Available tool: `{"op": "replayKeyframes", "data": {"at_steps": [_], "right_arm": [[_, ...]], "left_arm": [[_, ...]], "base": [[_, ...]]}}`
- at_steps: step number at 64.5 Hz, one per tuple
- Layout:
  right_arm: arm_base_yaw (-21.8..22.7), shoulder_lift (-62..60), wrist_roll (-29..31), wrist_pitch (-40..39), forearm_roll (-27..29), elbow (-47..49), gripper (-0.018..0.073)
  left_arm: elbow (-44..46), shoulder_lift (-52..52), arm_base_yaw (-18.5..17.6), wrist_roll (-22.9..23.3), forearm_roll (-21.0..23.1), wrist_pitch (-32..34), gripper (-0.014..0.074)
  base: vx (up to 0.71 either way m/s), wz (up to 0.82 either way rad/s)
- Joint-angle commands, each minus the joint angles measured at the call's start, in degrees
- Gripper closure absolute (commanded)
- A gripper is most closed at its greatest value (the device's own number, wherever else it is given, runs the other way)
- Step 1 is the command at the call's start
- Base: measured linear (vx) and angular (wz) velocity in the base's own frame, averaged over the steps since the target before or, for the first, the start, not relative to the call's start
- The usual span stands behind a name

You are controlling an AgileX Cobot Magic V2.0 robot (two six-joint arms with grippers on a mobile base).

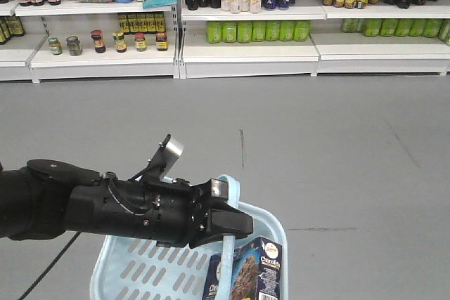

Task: Left arm holds basket, right arm returns cookies
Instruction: 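Drive forward toward the drink shelves holding the basket in the left gripper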

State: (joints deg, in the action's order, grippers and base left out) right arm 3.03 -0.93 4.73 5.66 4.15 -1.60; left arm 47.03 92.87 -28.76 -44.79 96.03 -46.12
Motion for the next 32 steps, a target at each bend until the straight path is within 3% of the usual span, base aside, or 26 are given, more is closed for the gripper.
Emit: {"op": "replayKeyframes", "data": {"at_steps": [1,32], "right_arm": [[0.3,-0.4,0.6,-4.6,0.0,-0.2,0.0567],[0.3,-0.4,0.6,-4.7,0.0,-0.2,0.0567]], "left_arm": [[1.8,-2.9,-0.3,0.2,5.7,-3.5,0.0604],[1.8,-2.9,-0.3,0.2,5.7,-3.4,0.0604]], "base": [[0.33,-0.01],[0.33,0.0]]}}
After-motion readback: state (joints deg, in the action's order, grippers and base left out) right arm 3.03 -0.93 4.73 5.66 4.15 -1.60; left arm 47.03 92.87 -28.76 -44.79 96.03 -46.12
